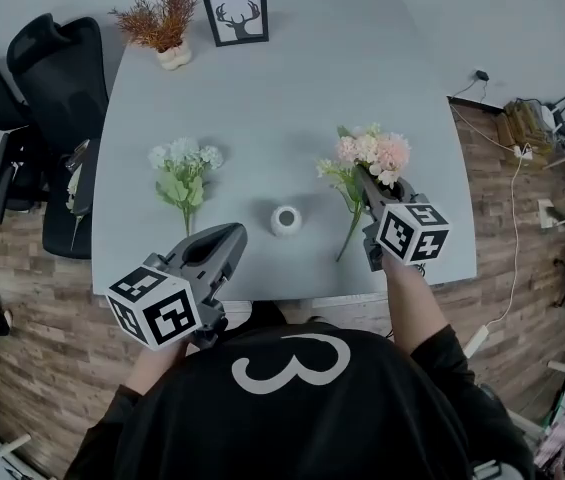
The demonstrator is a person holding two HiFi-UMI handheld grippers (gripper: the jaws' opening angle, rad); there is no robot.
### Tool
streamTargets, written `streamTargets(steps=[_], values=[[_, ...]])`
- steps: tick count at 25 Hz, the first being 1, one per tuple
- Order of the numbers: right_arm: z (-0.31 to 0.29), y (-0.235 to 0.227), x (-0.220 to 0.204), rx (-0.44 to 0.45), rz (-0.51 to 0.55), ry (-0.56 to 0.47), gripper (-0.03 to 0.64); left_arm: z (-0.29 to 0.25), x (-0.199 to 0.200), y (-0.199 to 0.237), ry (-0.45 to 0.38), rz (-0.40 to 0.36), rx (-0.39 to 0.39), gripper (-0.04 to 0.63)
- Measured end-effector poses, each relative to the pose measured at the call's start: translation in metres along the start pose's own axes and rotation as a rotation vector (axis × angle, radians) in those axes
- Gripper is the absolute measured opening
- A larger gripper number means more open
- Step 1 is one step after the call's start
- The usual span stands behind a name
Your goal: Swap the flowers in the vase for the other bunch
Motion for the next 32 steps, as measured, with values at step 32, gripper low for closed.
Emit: streamTargets(steps=[32], values=[[-0.057, -0.021, -0.079, -0.223, 0.002, 0.14, 0.195, 0.015, 0.028, 0.078, 0.057, 0.037, -0.052, 0.011]])
Point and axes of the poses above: the fingertips, and each gripper's own axes: z backward along the fingers, y to its left, x out of its top, the point moved 4 cm from there along z, backward along the fingers, and after that the axes turned 7 degrees about -y, right-handed, at the moved point
